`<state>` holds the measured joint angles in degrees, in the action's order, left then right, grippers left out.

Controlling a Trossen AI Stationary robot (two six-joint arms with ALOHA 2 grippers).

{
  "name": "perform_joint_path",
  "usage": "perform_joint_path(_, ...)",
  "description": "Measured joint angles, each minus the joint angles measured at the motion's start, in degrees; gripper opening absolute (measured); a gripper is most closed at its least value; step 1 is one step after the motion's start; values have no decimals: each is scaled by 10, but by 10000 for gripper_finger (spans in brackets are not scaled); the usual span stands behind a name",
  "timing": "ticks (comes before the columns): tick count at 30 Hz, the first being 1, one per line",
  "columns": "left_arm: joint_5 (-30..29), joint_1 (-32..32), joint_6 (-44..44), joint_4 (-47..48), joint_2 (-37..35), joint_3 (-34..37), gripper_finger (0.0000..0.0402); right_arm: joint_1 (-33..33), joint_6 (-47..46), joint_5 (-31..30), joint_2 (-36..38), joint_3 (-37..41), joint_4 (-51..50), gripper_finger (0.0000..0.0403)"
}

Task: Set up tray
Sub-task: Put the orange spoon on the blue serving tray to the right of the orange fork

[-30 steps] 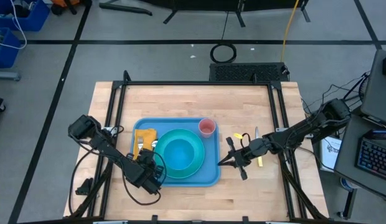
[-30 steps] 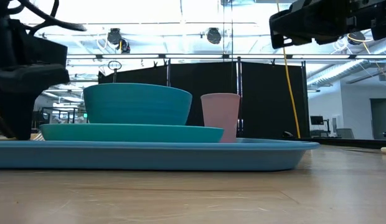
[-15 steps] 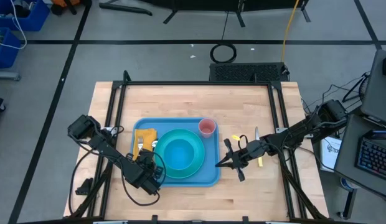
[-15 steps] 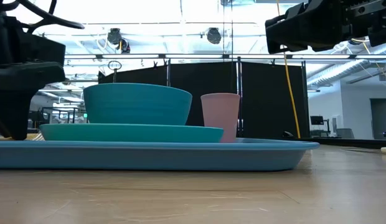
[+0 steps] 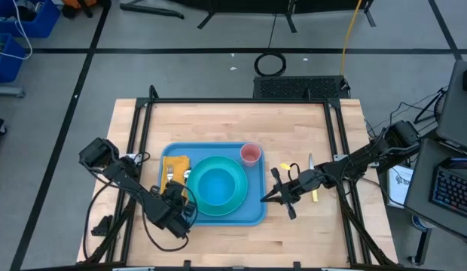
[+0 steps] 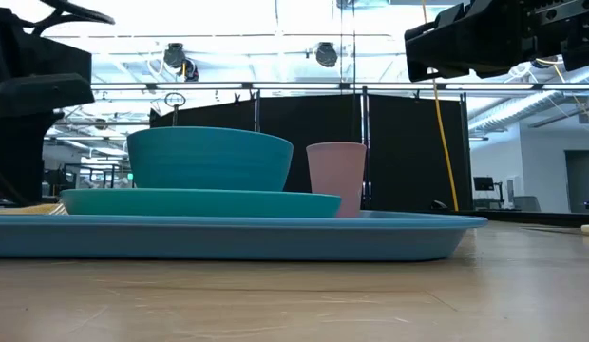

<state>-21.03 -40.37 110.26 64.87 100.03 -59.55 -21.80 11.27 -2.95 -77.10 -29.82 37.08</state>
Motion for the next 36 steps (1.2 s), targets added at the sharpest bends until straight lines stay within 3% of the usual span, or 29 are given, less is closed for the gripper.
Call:
perform_joint_path(8,-18,0,-2,-27,2,0,122,0,0,0,0,0,0,0)
perform_joint_path(28,15,5,8,-88,10,56,121,0,-1,0,0,0,4,0)
perform_joint_path(31,15,5,2,-94,10,56,106,0,-1,0,0,0,5,0)
perform_joint_path(36,11,5,-7,-100,10,57,39,0,-1,0,0,0,4,0)
